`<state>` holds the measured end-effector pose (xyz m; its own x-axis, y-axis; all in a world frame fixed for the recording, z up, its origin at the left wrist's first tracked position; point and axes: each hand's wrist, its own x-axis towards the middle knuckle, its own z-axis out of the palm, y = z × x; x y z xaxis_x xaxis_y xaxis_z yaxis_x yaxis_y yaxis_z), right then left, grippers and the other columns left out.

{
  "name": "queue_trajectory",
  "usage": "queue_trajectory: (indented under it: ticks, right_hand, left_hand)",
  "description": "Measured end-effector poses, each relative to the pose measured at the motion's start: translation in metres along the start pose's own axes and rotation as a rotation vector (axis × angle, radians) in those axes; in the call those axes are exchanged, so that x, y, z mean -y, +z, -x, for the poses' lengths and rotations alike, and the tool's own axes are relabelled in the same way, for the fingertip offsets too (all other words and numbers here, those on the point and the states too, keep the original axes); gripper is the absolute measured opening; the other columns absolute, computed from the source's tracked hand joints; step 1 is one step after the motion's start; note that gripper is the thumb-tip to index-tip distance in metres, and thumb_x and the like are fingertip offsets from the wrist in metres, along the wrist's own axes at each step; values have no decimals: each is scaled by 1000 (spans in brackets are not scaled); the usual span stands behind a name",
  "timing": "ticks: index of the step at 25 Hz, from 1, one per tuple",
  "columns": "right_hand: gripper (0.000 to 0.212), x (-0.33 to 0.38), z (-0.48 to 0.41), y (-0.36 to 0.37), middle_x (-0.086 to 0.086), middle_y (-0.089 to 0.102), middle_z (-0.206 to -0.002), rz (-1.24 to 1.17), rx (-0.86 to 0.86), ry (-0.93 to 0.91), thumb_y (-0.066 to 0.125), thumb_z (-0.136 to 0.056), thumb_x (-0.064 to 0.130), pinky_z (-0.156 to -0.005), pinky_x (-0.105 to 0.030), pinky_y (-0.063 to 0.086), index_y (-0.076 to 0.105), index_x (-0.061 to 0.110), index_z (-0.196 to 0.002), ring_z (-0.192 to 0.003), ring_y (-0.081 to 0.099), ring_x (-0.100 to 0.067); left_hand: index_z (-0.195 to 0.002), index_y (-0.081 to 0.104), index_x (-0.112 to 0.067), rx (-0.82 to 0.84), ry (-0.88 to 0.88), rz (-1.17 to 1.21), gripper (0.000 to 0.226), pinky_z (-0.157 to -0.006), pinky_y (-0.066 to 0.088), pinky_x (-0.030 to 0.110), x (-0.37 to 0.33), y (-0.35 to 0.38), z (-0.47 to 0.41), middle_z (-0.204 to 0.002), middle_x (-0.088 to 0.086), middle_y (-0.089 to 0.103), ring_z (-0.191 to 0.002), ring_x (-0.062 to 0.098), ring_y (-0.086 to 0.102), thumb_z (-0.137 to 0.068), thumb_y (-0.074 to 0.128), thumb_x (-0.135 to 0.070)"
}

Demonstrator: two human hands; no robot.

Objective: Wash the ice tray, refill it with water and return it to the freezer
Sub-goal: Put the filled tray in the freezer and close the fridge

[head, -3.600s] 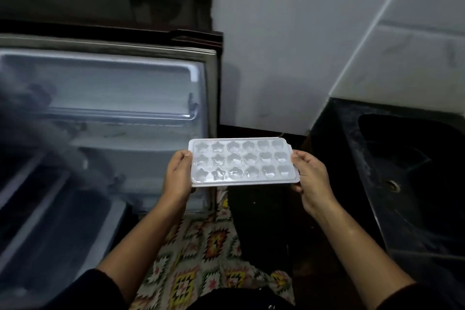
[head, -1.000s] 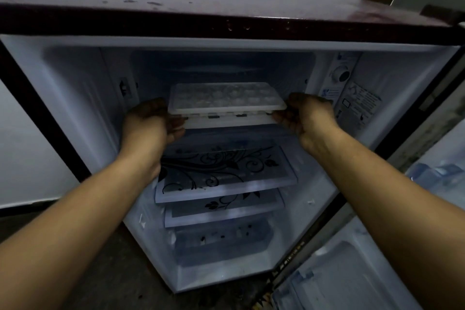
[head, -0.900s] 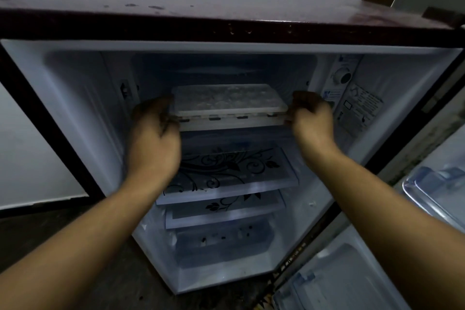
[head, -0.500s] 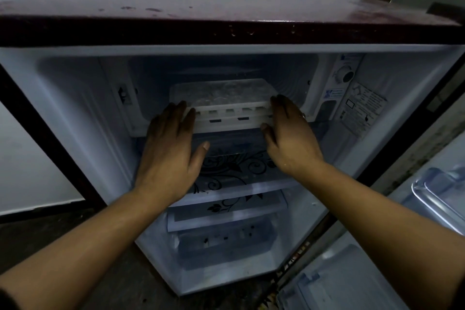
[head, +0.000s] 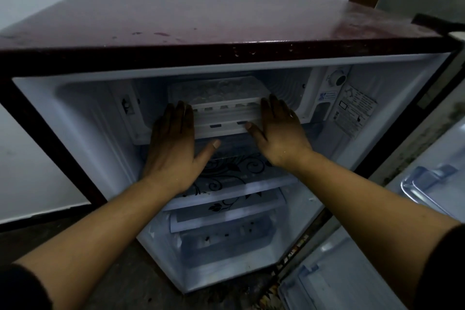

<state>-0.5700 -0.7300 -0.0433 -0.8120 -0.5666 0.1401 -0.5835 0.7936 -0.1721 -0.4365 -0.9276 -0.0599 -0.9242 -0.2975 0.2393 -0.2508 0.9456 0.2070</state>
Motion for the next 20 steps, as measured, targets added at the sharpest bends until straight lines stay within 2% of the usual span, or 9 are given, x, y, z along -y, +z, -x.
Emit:
queue_trajectory:
  ticks: [3, 5, 11, 16, 20]
  right_hand:
    - [73, 13, 33, -6, -19, 12, -172, -60, -11, 28, 35, -109, 51, -127, -49, 18, 17, 7, -164, -157, 16, -37]
    - [70, 21, 65, -9, -19, 17, -171, -121, -3, 50, 37, -109, 49, -127, -49, 20, 22, 7, -163, -157, 17, -35]
    - [66, 26, 198, -11, -12, 13, -173, -303, 109, 206, 33, -110, 49, -126, -44, 20, 21, 13, -164, -159, 13, -28]
    - [66, 9, 321, -10, -10, 15, -173, -381, 176, 319, 30, -110, 51, -127, -44, 19, 20, 15, -165, -159, 13, -25]
    - [65, -10, 422, -20, -11, 22, -171, -400, 209, 394, 30, -110, 51, -125, -44, 25, 25, 14, -163, -158, 20, -27]
  left_hand:
    - [-166, 18, -2, -34, 59, 33, 100, -131, 14, 52, -13, -7, 23, -174, 20, 15, -161, 36, 12, -98, 26, -75]
    - [-165, 20, -2, 9, 70, 73, 98, -131, 15, 52, -26, -9, 47, -173, 20, 18, -161, 36, 13, -100, 28, -74]
    - [-167, 13, -6, 191, 94, 172, 95, -132, 5, 45, -75, -9, 137, -176, 12, 9, -164, 27, 2, -100, 22, -73]
    - [-169, 8, -11, 305, 111, 228, 99, -133, 3, 44, -123, -6, 224, -178, 6, 3, -164, 21, -3, -97, 15, -78]
    - [-169, 6, -13, 382, 122, 275, 94, -133, 3, 44, -173, -8, 300, -178, 4, 2, -164, 19, -5, -100, 22, -75]
